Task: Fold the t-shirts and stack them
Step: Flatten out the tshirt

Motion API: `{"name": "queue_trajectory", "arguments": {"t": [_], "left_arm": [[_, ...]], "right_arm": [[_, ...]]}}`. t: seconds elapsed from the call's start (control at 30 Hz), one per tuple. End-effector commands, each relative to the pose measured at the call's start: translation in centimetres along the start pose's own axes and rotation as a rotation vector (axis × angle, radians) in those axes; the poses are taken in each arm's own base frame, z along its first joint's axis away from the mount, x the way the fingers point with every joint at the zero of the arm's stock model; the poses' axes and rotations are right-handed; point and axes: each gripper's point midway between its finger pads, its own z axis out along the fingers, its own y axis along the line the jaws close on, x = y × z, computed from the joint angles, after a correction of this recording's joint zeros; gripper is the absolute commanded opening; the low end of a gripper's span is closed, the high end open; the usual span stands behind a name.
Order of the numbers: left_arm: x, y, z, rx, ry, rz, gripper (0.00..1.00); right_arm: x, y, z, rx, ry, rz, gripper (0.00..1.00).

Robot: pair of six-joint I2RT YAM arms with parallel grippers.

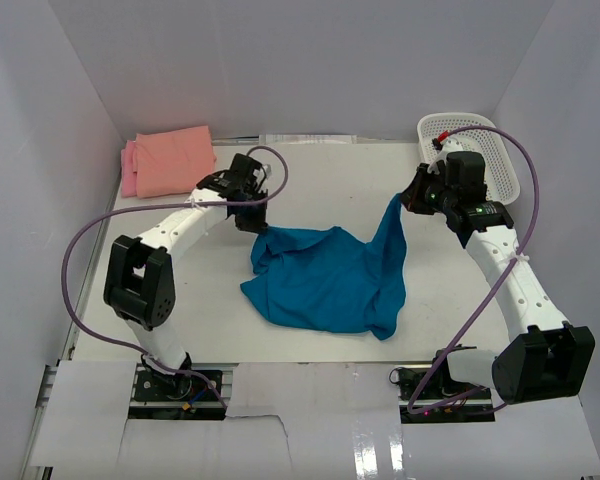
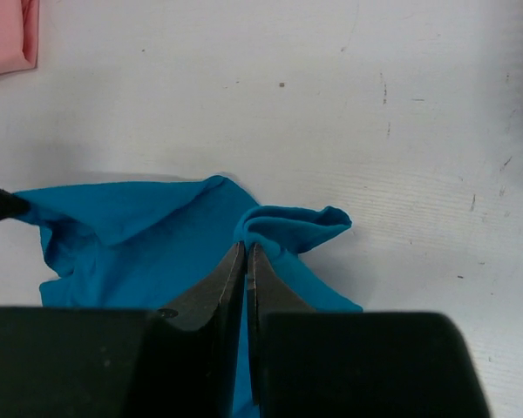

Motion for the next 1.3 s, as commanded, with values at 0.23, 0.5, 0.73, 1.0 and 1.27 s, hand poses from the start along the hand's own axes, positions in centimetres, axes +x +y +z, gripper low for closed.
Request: {"name": "queue_trajectory", "arguments": {"t": [0.23,0.5,0.73,1.0,1.27], "left_arm": [[-4.4,5.5,2.5,-0.046,-0.037,-0.195,0.08],[-7.7,6.7,0.8,-0.072,-0.15,-0.212,0.88],[-8.7,3.5,-4.8,-0.01,-0.356,-0.071,0.98],[-3.3,1.9,-3.8,-0.107,-0.273,0.096,0.65],[-1.8,2.1,-0.6,-0.104,-0.163,0.134,0.33]], "right_arm": [[-0.8,0.9,-0.5,-0.049,-0.044,-0.027,0.08],[-0.4,1.0,-0.3,-0.066,-0.043,-0.031,0.08],[-0.3,1.0,-0.2,-0.07,-0.039,-0.033,0.08],[-0.2,0.8,-0.1,-0.062,-0.034,-0.033,0.08],[-0.5,1.2,-0.2,-0.074,-0.035,-0.028,0.08]]}}
